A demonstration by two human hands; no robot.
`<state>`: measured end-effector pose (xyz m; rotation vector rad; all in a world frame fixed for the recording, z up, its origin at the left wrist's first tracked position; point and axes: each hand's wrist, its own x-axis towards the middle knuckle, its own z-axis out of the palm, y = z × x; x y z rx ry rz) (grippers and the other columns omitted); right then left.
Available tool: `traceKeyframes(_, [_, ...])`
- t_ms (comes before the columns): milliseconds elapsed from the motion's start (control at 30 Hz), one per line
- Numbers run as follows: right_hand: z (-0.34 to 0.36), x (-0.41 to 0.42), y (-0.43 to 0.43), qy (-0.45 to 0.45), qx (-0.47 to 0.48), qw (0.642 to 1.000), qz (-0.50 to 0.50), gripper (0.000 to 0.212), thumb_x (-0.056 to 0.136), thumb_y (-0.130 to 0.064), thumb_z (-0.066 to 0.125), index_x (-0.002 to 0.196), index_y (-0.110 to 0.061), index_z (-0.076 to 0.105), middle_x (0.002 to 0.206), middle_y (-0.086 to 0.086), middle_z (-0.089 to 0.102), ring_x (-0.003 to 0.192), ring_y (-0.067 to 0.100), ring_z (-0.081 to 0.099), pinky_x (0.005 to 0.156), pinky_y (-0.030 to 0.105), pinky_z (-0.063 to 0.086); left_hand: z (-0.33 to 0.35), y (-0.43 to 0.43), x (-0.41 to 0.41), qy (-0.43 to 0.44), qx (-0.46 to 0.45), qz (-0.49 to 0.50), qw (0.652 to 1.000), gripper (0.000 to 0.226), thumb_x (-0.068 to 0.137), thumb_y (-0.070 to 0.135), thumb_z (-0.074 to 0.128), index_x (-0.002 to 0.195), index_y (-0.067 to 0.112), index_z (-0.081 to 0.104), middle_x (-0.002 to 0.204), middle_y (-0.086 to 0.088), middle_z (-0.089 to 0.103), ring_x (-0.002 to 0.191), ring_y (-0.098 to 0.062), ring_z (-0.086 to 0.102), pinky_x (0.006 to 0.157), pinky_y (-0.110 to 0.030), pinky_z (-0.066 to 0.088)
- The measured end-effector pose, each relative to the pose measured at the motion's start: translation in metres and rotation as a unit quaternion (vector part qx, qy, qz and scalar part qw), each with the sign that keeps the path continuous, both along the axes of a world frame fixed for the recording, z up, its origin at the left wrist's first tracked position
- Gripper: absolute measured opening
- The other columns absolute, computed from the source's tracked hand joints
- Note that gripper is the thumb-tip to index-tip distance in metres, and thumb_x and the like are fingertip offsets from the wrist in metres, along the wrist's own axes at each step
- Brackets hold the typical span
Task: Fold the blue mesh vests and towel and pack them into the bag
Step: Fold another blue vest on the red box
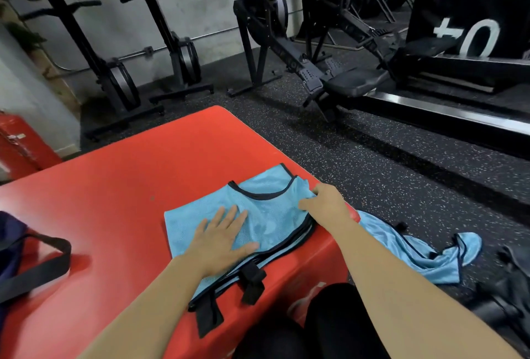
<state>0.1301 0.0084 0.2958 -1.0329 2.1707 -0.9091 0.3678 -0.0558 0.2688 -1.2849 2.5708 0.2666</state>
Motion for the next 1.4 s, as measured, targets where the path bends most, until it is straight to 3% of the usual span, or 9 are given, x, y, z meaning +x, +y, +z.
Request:
traceKeyframes(233, [0.008,-0.001,-0.009,-0.184,-0.020,0.976,-0.111,0.040,0.074,-0.007,0.071,0.100,-0.016,0.043,0.081,0.000,0.047,0.074,0.021,0.048,0.072,0.039,0.051,0.028,-0.005,-0.014,0.086,0.027,0.060,0.994,0.097,0.069,0.078,0.045,0.152,0.030,0.029,0.160,0.006,0.025,0.146,-0.015,0.025,0.118,-0.043,0.024])
traceKeyframes(333, [0.015,-0.004,-0.007,-0.343,-0.043,0.923,-0.170,0.025,0.077,-0.004,0.070,0.094,-0.007,0.052,0.085,0.009,0.050,0.072,0.022,0.047,0.063,0.033,0.047,0.040,-0.007,-0.032,0.305,0.076,0.164,0.935,0.048,0.088,0.042,0.067,0.130,0.021,0.058,0.132,0.004,0.060,0.119,-0.012,0.056,0.104,-0.035,0.044])
traceKeyframes(467, [0.008,-0.006,-0.004,-0.333,-0.066,0.923,-0.183,0.027,0.073,0.001,0.070,0.099,-0.002,0.061,0.084,0.011,0.053,0.072,0.023,0.047,0.064,0.031,0.045,0.057,-0.006,-0.063,0.421,0.142,0.241,0.863,0.005,0.088,0.018,0.069,0.092,0.018,0.071,0.085,0.003,0.067,0.078,-0.013,0.059,0.067,-0.022,0.048])
traceKeyframes(633, [0.010,0.008,-0.008,-0.146,-0.086,0.978,-0.122,0.061,0.075,-0.010,0.074,0.133,-0.013,0.054,0.120,0.007,0.062,0.098,0.022,0.061,0.088,0.031,0.049,0.068,-0.008,-0.109,0.376,0.188,0.292,0.859,0.017,0.084,0.021,0.067,0.068,0.013,0.065,0.081,-0.013,0.075,0.069,-0.020,0.058,0.067,-0.033,0.048])
traceKeyframes(767, [0.006,0.017,-0.011,-0.081,-0.100,0.990,-0.064,0.069,0.077,-0.021,0.074,0.140,-0.016,0.045,0.125,0.006,0.062,0.114,0.024,0.059,0.097,0.040,0.047,0.075,-0.014,-0.137,0.343,0.244,0.342,0.840,0.042,0.076,0.050,0.072,0.088,0.010,0.068,0.072,-0.006,0.074,0.075,-0.020,0.067,0.079,-0.030,0.054])
traceKeyframes(900, [0.000,0.017,-0.013,-0.131,-0.115,0.985,-0.013,0.100,0.066,-0.031,0.084,0.149,-0.020,0.030,0.124,-0.003,0.061,0.118,0.018,0.058,0.104,0.042,0.043,0.079,-0.015,-0.144,0.287,0.167,0.351,0.875,0.046,0.057,0.053,0.080,0.071,0.015,0.058,0.062,-0.001,0.058,0.064,-0.018,0.056,0.075,-0.031,0.052])
traceKeyframes(1033, [-0.008,0.018,-0.015,-0.223,-0.114,0.968,0.025,0.120,0.045,-0.042,0.072,0.152,-0.028,0.020,0.088,-0.013,0.072,0.105,0.014,0.065,0.111,0.049,0.033,0.078,-0.014,-0.147,0.186,0.072,0.351,0.915,0.031,0.068,0.044,0.070,0.073,0.019,0.053,0.071,0.002,0.057,0.086,-0.023,0.060,0.103,-0.048,0.038])
traceKeyframes(1233, [-0.010,0.005,-0.003,-0.236,-0.121,0.964,0.026,0.093,0.048,-0.032,0.051,0.140,-0.026,0.042,0.079,-0.004,0.074,0.095,0.017,0.067,0.113,0.050,0.028,0.075,-0.015,-0.128,0.190,0.022,0.347,0.918,0.013,0.075,0.021,0.061,0.071,0.015,0.050,0.070,-0.001,0.055,0.082,-0.028,0.057,0.099,-0.046,0.038])
traceKeyframes(1400, [0.012,0.017,0.000,-0.140,-0.119,0.979,0.084,0.053,0.069,-0.035,0.059,0.122,-0.033,0.058,0.101,-0.006,0.072,0.106,0.016,0.062,0.111,0.045,0.032,0.098,-0.015,-0.069,0.416,0.094,0.394,0.814,0.028,0.076,0.011,0.072,0.063,0.009,0.048,0.061,-0.007,0.045,0.055,-0.021,0.041,0.054,-0.027,0.031])
